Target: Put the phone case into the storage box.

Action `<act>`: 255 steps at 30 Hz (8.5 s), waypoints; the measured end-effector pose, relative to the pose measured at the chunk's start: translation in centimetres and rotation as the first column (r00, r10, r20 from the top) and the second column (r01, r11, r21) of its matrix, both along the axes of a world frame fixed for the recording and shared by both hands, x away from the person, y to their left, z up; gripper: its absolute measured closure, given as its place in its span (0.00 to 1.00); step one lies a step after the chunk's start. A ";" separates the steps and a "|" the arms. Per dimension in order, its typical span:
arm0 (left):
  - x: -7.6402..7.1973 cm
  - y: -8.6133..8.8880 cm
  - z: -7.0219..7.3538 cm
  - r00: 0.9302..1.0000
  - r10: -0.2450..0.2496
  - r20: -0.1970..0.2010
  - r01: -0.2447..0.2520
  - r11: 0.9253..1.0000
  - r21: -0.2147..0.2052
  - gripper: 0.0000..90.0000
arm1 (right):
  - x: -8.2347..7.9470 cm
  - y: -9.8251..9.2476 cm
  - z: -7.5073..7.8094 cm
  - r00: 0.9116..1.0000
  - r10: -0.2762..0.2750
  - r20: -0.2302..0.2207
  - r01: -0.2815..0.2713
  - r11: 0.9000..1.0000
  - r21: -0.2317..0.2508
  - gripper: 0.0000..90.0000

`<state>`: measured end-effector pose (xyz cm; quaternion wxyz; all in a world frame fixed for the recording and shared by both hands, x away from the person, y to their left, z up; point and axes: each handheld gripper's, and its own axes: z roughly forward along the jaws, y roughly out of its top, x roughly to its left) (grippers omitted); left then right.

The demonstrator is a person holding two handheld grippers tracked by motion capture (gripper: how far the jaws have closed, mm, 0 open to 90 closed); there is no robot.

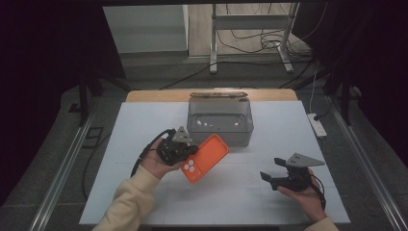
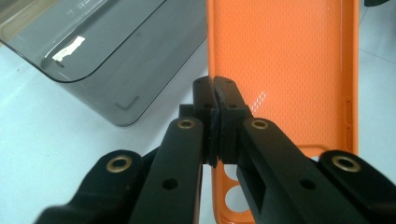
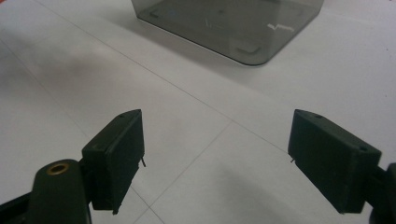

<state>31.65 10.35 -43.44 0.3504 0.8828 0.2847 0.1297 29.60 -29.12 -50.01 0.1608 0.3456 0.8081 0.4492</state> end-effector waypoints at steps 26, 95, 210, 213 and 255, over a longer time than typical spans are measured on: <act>-0.3 -1.4 -0.7 0.999 -0.034 0.028 0.033 0.998 0.056 0.98 | -0.5 1.1 0.5 0.999 0.046 -0.008 -0.046 0.998 0.033 0.22; -1.3 -4.0 -1.5 0.995 -0.096 0.041 0.091 0.989 0.120 0.98 | 0.4 4.9 5.4 0.988 0.155 0.021 -0.156 0.985 0.077 0.25; 1.4 -1.3 -3.0 0.967 -0.176 -0.184 0.097 0.923 -0.372 0.37 | 4.4 7.4 4.9 0.945 0.311 -0.098 -0.259 0.898 0.356 0.89; 1.4 -1.5 -3.0 0.965 -0.186 -0.183 0.106 0.919 -0.379 0.39 | 4.4 7.4 4.9 0.945 0.312 -0.098 -0.259 0.898 0.357 0.89; 1.1 -1.6 -2.8 0.943 -0.260 -0.205 0.168 0.908 -0.383 0.88 | 4.4 7.7 4.5 0.938 0.336 -0.088 -0.287 0.892 0.348 0.88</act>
